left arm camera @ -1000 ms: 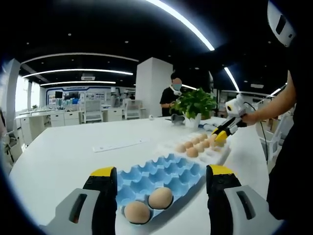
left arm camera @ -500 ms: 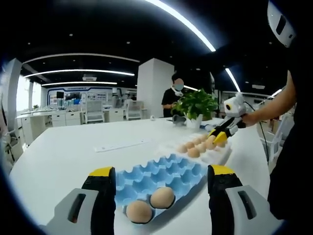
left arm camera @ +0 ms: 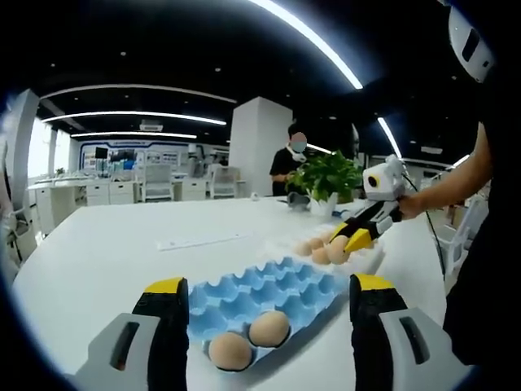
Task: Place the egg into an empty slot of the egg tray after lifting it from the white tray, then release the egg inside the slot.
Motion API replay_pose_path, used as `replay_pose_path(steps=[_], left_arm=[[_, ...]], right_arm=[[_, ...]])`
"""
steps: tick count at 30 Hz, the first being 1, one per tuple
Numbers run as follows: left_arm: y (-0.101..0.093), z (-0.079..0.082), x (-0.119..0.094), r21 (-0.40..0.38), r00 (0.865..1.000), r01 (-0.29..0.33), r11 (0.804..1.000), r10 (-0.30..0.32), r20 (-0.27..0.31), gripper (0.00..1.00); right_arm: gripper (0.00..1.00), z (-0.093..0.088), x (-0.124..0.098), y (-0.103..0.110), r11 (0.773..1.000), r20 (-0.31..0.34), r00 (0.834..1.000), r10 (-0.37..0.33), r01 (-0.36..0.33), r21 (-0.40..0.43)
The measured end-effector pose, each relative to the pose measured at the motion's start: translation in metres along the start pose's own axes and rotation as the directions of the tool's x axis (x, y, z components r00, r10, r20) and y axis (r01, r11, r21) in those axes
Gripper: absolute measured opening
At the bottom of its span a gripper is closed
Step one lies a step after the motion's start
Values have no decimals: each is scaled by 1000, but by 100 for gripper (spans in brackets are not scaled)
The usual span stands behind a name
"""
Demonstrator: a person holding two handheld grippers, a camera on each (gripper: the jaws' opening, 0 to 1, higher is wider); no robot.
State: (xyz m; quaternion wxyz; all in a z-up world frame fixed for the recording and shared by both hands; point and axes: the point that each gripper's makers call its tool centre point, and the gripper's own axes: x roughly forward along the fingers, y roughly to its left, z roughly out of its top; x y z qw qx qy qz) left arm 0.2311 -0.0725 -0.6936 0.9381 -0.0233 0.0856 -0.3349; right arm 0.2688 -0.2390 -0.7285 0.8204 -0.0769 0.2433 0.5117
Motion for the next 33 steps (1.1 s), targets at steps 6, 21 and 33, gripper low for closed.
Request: replay_pose_path(steps=[6,21,33], left_arm=[[-1,1,-2,-7,1000,9,1000,-9,5,79],[1,-1,-1,-29,1000,-2,1000,2,-1,83],[2,-1,-3,-33,1000,1,999,0,3,79]], right_arm=[[23,13,24,20,998,9,998,64,-63,-30],[24,23,62,51,984,-5,986,166,-166,-71],[24,20,92,69,969,-43,974,222,-225,-99]])
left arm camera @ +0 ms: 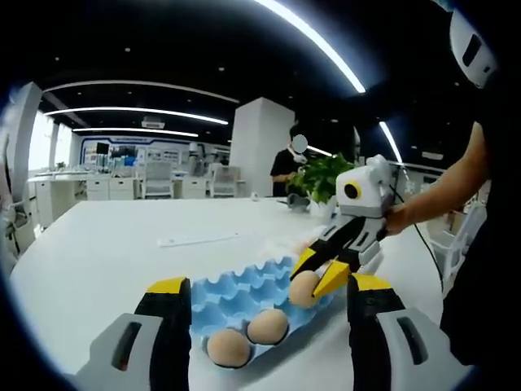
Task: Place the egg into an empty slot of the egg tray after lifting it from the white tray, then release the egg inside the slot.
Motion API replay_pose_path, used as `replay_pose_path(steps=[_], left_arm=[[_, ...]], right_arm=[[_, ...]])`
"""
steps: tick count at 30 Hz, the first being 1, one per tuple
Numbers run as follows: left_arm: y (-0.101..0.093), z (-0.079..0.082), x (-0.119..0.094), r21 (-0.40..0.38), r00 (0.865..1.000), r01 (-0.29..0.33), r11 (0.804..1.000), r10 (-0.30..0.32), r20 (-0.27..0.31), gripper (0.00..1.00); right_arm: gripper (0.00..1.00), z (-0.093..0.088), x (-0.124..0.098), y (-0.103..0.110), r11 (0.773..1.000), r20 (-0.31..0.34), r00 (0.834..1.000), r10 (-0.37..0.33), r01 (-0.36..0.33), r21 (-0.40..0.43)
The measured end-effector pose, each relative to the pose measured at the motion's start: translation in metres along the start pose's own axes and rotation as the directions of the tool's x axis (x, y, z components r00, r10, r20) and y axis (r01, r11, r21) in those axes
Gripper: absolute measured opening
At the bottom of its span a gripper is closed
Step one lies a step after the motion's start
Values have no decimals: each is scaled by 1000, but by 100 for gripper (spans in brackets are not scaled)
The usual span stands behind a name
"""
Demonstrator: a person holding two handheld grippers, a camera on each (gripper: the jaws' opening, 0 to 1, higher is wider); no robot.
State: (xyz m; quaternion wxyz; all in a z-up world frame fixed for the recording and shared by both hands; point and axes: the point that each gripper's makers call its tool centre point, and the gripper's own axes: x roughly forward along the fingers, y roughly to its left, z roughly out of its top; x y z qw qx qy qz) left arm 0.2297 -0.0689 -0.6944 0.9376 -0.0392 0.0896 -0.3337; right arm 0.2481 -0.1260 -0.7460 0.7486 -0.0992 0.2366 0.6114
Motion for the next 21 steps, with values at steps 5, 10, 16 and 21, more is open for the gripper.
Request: replay_pose_path(steps=[5,10,16,21], left_arm=[[2,-1,0,16,1000,-13,1000,13,-6,79],[2,-1,1,19,1000,-9,1000,9,-8,78],[3,-1,2,23,1000,-11,1000,11,-4,78],[3,-3,3,28,1000,-8,1000,9,-17,77]], right_arm=[[24,-6,7,-1,1000,-22,1000,3,-3,-24],[24,-10,13,-1,999,-46,999,4,-7,-49],[24,-17,17,0,997,-73,997,13,-19,-75],[24,-18,19,-3,994,-78,997,0,-9,-110]])
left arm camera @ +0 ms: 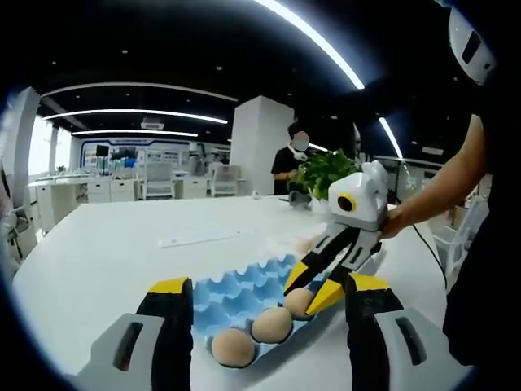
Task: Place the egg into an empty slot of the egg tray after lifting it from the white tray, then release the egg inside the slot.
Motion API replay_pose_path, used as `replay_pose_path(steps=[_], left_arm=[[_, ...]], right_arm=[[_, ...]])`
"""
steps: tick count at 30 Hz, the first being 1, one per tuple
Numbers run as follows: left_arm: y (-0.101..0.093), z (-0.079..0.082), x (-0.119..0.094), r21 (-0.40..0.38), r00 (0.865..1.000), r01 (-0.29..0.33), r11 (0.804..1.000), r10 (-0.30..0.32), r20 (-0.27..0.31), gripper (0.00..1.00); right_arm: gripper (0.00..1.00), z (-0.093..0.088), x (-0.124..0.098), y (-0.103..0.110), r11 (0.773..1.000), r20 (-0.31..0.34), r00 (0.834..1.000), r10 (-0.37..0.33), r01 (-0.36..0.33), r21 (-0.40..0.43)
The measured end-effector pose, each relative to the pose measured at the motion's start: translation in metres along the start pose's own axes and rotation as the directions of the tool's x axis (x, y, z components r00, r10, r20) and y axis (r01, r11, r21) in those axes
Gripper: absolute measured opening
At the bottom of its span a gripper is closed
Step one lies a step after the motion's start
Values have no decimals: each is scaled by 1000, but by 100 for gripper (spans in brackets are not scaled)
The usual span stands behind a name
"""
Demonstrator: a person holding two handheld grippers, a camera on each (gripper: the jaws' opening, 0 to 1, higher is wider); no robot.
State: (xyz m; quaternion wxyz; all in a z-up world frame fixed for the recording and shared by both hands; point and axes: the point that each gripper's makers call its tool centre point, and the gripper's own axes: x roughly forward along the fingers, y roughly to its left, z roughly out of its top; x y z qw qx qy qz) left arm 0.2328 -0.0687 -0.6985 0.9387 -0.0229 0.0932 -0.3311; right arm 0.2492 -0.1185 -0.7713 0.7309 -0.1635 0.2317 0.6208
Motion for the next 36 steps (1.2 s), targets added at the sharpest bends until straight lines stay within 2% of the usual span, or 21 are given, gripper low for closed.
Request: replay_pose_path(steps=[3,4,8,15,22,29,31,36], left_arm=[[2,3,0,6,1000,-6,1000,6,14,77],[1,3,0,3,1000,-5,1000,5,12,77],[4,3,0,27,1000,-19,999,19,5,78],[3,4,2,21,1000,-7,1000,7,15,79],[1,5,3,21,1000,-3,1000,3,13,79],[1,4,4,20,1000,-7,1000,7,9,80],[0,5,4,21,1000,-2,1000,1,11,79],[-2,6,7,22,1000,4,1000,-4,12,79]], right_arm=[[24,-4,5,3,999,-16,1000,6,-6,-33],[24,-1,5,3,999,2,1000,6,-6,-51],[24,-2,4,1,999,-5,1000,5,-5,-39],[25,-3,3,1,999,0,1000,3,-3,-51],[25,-3,2,3,995,0,1000,3,-3,-103],[28,-6,-1,1,994,5,1000,-6,7,-112],[31,-5,-2,-1,996,6,1000,-12,12,-89],[30,-8,-7,-1,995,4,1000,-16,17,-95]])
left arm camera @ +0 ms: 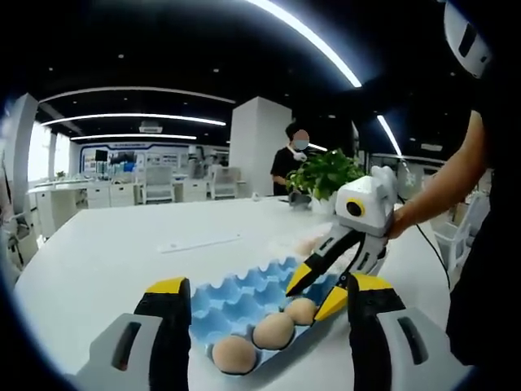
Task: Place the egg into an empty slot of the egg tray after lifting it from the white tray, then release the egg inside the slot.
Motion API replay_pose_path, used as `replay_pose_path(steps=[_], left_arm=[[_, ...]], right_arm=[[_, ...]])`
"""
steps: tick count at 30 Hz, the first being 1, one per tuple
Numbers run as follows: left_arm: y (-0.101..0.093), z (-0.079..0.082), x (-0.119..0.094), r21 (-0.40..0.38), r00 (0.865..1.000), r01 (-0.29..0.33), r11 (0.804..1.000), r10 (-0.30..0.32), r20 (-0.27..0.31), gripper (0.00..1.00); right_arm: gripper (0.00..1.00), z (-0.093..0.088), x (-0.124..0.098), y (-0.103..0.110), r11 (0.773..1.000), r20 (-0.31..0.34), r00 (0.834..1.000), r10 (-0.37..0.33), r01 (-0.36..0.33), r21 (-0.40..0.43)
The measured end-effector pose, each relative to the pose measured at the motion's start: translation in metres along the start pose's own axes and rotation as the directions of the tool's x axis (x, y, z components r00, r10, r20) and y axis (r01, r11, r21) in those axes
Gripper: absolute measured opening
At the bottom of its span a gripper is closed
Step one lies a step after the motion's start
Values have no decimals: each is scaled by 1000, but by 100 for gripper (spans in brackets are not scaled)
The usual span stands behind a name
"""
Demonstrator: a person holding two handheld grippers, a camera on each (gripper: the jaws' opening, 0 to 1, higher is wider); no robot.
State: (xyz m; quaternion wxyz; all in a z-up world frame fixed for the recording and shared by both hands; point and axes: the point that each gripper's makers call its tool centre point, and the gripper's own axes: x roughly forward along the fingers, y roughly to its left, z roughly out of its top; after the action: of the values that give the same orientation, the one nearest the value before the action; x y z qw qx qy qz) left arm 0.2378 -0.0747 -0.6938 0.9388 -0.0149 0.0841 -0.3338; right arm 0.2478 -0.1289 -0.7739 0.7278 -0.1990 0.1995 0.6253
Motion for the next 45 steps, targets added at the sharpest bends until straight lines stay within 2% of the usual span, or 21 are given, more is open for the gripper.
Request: replay_pose_path(steps=[7,10,14,20,22,30,35,40,41,45], left_arm=[[-3,1,2,-12,1000,10,1000,-10,5,79],[-4,1,2,-7,1000,13,1000,-13,3,75],[-2,2,1,-11,1000,6,1000,-5,13,78],[-3,2,0,-28,1000,17,999,-17,13,76],[-2,1,0,-28,1000,11,1000,-11,11,77],[-1,0,-2,-37,1000,10,999,-10,4,76],[0,3,-1,-36,1000,-1,999,2,16,77],[1,3,-1,-34,1000,3,999,-2,12,76],[1,3,-1,-34,1000,4,999,-4,9,76],[1,6,-1,-40,1000,3,999,-2,23,76]], right_arm=[[30,0,-7,1,1000,-4,1000,-10,10,-7],[28,-3,-12,1,1000,-14,1000,-19,19,-14],[28,-4,-22,-3,999,6,999,-42,42,9],[28,-6,-36,-10,995,29,995,-93,91,44],[28,-6,-41,-12,989,49,993,-106,101,104],[28,-20,-67,-13,985,25,988,-152,149,88],[28,-37,-85,-18,974,5,981,-192,190,123],[28,-51,-109,-26,957,-13,967,-253,252,144],[28,-58,-117,-29,949,-29,961,-273,274,156],[28,-64,-134,-36,926,-22,947,-319,317,204]])
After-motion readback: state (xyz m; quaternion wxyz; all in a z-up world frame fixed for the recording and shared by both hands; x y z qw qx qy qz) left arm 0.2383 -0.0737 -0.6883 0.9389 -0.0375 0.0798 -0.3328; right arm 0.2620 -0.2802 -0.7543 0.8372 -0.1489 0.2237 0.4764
